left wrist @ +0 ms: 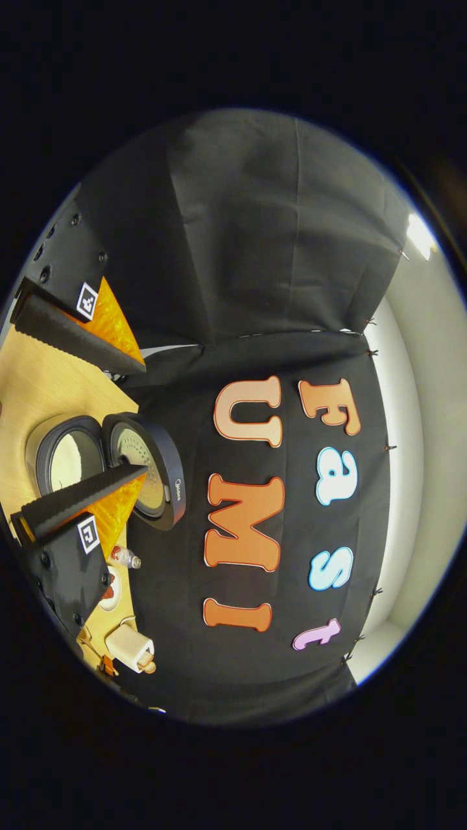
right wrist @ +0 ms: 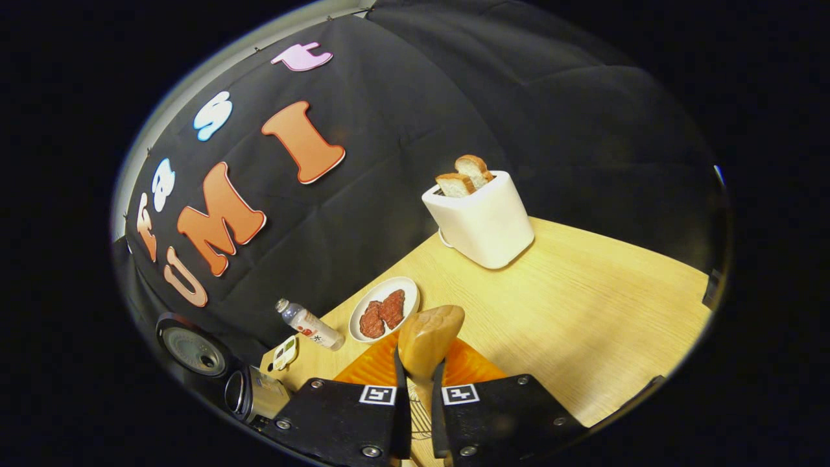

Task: Close the left gripper, press the button to open the rice cooker; take a wooden spoon from the chopstick holder with the right hand, scoop a spoonful of rice and pour it into the rice cooker, then put the wooden spoon back into the chopstick holder.

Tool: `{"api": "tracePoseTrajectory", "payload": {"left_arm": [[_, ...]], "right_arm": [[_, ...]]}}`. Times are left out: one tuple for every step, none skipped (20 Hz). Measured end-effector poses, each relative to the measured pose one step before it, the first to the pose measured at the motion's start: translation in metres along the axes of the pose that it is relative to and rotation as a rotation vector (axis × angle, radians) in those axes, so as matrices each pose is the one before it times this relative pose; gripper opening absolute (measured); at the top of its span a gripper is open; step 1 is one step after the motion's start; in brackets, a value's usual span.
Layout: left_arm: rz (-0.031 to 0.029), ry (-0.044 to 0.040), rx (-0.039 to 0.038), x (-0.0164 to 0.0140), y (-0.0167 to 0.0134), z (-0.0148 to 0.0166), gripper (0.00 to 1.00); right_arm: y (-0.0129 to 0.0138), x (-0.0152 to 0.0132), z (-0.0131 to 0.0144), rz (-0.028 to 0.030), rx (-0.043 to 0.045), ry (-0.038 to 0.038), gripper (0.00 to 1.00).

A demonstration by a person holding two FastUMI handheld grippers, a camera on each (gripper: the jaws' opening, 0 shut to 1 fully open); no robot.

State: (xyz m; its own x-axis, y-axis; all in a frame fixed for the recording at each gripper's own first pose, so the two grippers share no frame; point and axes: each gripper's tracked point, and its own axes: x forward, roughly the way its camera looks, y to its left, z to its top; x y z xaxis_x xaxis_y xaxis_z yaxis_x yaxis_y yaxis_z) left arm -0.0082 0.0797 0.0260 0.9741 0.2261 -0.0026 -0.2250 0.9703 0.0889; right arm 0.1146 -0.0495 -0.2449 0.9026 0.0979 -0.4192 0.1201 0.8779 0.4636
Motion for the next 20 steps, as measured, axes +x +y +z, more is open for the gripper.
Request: {"api": "tracePoseTrajectory", "payload": {"left_arm": [[-0.00717,-0.00453,0.00175,0.00064,-0.00095,0.00260,0.91],[-0.01143,-0.00200,-0.00419,0.00135,-0.00235,0.00163,0.91],[-0.01033,-0.00215,-0.00513,0.00071,-0.00174,0.00203,0.91],[-0.00851,-0.00243,-0.00252,0.00127,0.00101,0.00235,0.92],[-0.00407,-0.00502,0.00228,0.00274,0.00183,0.00256,0.93],[-0.00246,-0.00485,0.00396,0.00199,0.00440,0.00190,0.93],[-0.00172,-0.00606,0.00657,0.00380,0.00399,0.00227,0.94],[-0.00206,-0.00695,0.00690,0.00248,0.00351,0.00075,0.95],[-0.00322,-0.00177,0.00797,0.00405,0.00348,-0.00023,0.98],[-0.00252,-0.00003,0.00552,0.00165,0.00372,-0.00075,0.96],[-0.00174,-0.00352,0.00053,0.00293,0.00448,0.00108,0.94],[-0.00199,-0.00755,-0.00006,0.00341,0.00494,0.00175,0.94],[-0.00457,-0.00416,0.00554,0.00291,0.00584,0.00132,0.95],[-0.00356,-0.00138,0.00674,0.00171,0.00552,-0.00115,0.95],[-0.00530,0.00220,0.00322,0.00270,0.00653,-0.00061,0.95],[-0.00966,0.00178,0.00027,0.00158,0.00282,-0.00039,0.94],[-0.01157,0.00079,-0.00152,0.00125,0.00392,0.00103,0.96],[-0.01029,-0.00235,-0.00216,0.00222,0.00400,-0.00005,0.98],[-0.00465,-0.00368,-0.00237,0.00144,0.00397,0.00123,0.94],[-0.00013,-0.00048,0.00081,0.00180,0.00613,-0.00125,0.94]], "right_arm": [[0.00330,-0.00307,0.00523,0.00098,-0.00950,-0.01207,0.11],[0.00484,-0.00464,0.00553,-0.00216,-0.01824,-0.01419,0.11],[0.00522,-0.00475,0.00534,-0.00273,-0.02370,-0.01501,0.11],[0.00503,-0.00551,0.00557,-0.00046,-0.02784,-0.01381,0.11],[0.00751,-0.00635,0.00702,0.00341,-0.02508,-0.01762,0.11],[0.00809,-0.00713,0.00662,0.00146,-0.02304,-0.01713,0.11],[0.00782,-0.00753,0.00556,0.00143,-0.02299,-0.00832,0.11],[0.00792,-0.00959,0.00408,0.00378,-0.01747,-0.01269,0.11],[0.01001,-0.01002,0.00435,0.00797,-0.01483,-0.01152,0.11],[0.01170,-0.00991,0.00341,0.01329,-0.01177,-0.00739,0.11],[0.01287,-0.01037,0.00043,0.01121,-0.01033,-0.00680,0.11],[0.01311,-0.00940,-0.00058,0.01193,-0.01027,-0.00409,0.11],[0.01194,-0.00913,0.00015,0.00800,-0.00428,-0.00898,0.11],[0.01332,-0.00976,-0.00092,0.00627,-0.00853,-0.00612,0.11],[0.01045,-0.00701,-0.00192,0.00530,-0.00558,-0.00730,0.11],[0.01062,-0.00766,-0.00377,0.00458,-0.00973,-0.00567,0.11],[0.00958,-0.00713,-0.00537,0.00255,-0.01439,-0.00216,0.11],[0.00787,-0.00399,-0.00569,0.00068,-0.01758,-0.00222,0.11],[0.00661,-0.00242,-0.00683,-0.00611,-0.02388,-0.00155,0.11],[0.00521,-0.00132,-0.00848,-0.00743,-0.02852,0.00907,0.11]]}}
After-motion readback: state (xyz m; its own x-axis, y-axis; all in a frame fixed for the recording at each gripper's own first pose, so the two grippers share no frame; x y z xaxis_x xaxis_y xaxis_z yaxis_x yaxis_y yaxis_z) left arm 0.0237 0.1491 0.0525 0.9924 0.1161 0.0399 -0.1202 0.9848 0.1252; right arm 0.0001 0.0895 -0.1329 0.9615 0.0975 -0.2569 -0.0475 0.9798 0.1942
